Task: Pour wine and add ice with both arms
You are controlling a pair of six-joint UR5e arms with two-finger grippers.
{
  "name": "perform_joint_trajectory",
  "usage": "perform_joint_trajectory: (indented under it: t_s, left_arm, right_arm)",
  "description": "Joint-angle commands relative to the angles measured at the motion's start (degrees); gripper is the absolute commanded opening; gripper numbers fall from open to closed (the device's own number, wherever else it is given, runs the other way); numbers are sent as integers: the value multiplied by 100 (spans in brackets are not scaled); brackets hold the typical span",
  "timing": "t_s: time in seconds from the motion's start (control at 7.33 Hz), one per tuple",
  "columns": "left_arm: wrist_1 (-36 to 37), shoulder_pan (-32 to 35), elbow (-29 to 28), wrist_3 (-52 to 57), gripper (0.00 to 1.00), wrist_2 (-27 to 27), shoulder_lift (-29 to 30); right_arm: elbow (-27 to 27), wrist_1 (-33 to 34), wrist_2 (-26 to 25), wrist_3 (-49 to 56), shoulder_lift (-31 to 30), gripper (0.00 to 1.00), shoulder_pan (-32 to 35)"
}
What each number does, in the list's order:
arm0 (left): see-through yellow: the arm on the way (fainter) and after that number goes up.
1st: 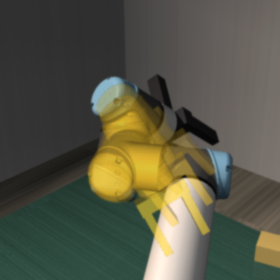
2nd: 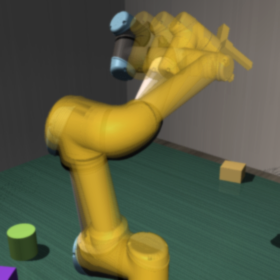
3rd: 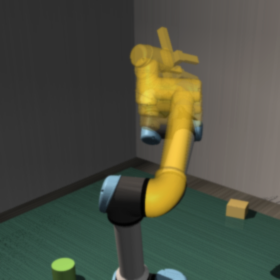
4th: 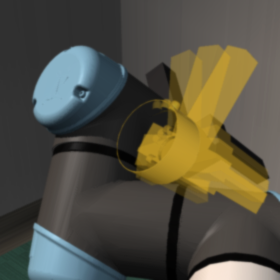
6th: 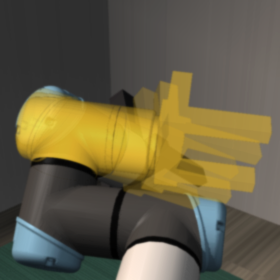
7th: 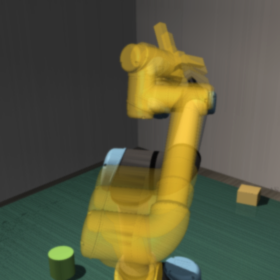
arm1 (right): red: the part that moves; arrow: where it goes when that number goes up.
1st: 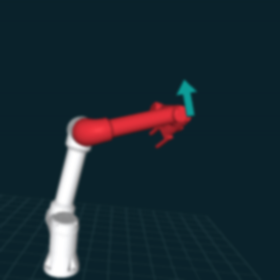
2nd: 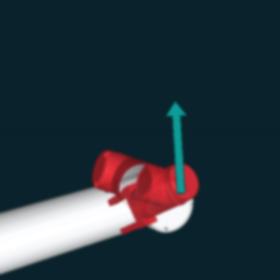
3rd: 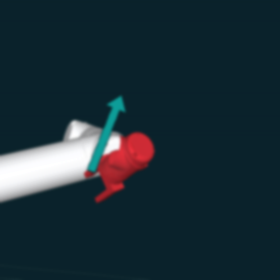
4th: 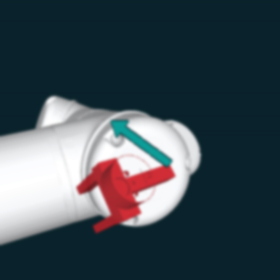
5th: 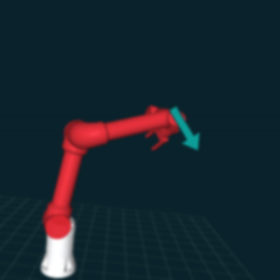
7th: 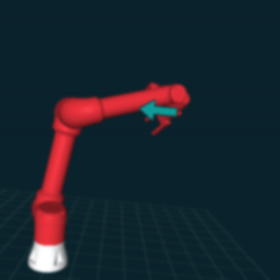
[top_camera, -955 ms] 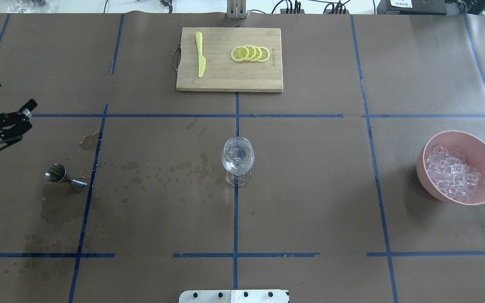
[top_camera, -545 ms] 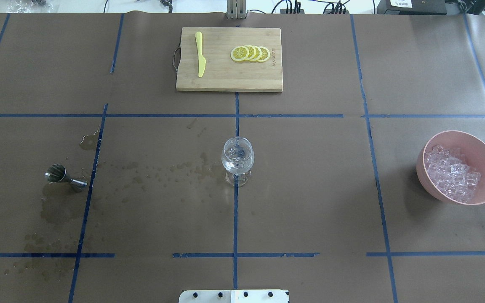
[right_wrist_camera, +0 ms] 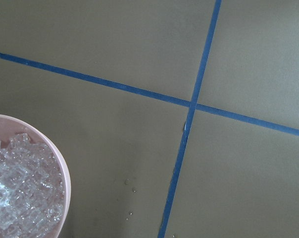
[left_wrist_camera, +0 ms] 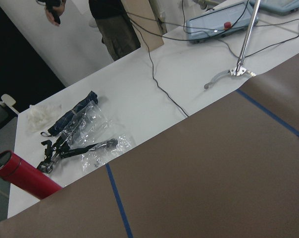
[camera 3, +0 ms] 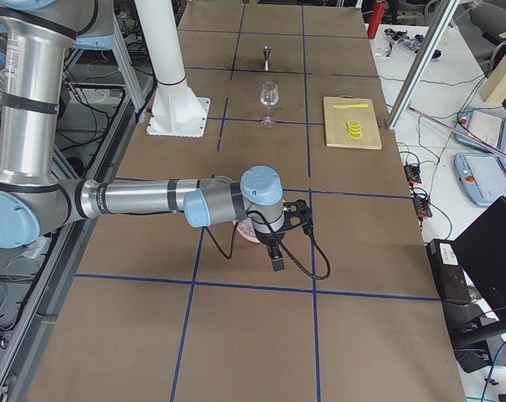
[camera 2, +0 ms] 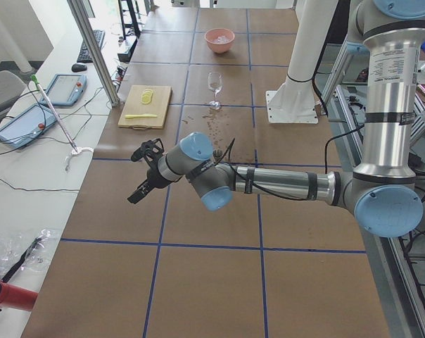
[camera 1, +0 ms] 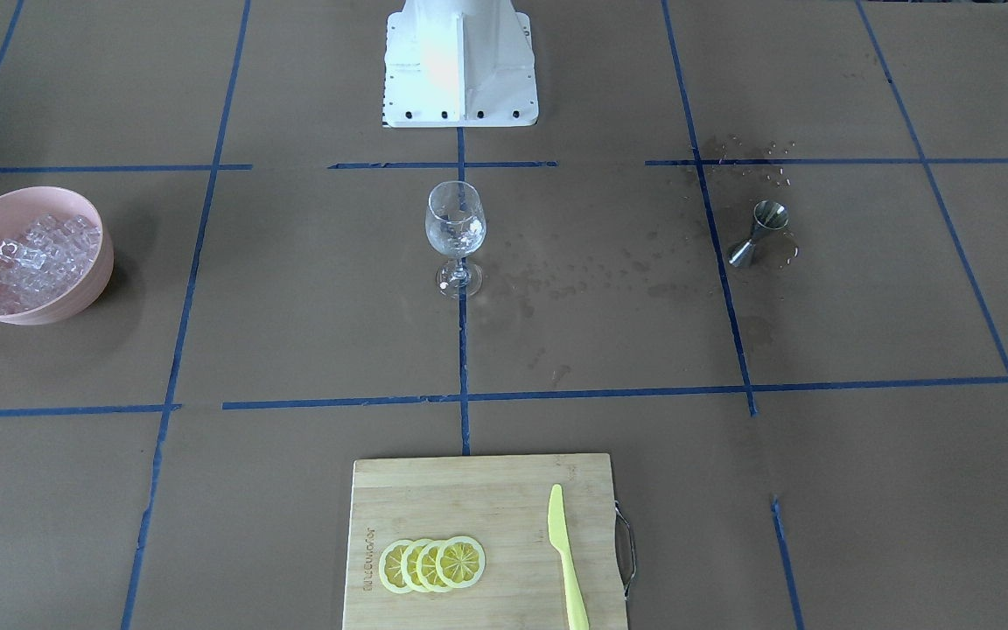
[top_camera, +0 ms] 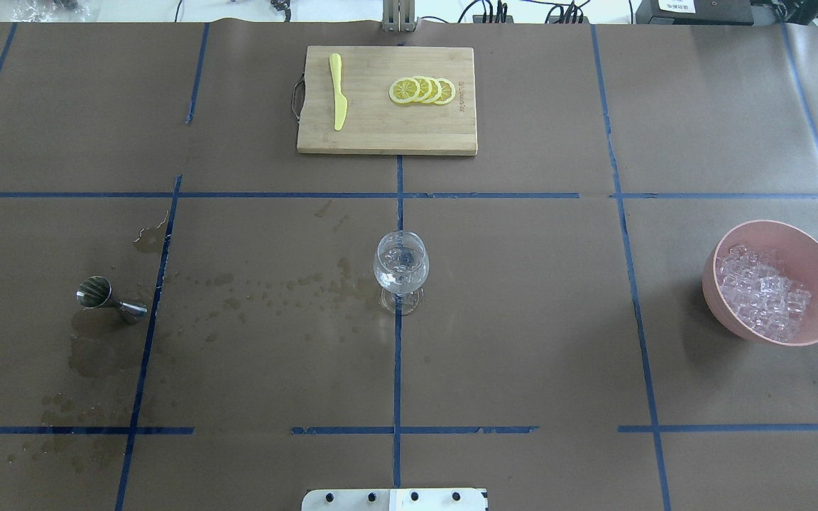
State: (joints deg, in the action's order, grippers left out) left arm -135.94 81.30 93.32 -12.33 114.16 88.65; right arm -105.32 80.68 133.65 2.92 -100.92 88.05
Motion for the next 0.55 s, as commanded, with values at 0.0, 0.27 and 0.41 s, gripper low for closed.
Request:
perform_joint_trajectory:
  t_s: [0.0, 0.27, 0.41]
  left_arm:
    - [2019, 218, -33, 90, 100, 518, -76]
    - [2870, 613, 10, 99, 100, 1803, -687]
    - [2785, 902, 228, 99, 100, 2656, -1301]
  right_arm:
    - [81, -8, 56, -10, -6, 100, -7]
    - [142, -8, 213, -19, -6, 100, -7]
    - [178, -8, 519, -11, 2, 100, -7]
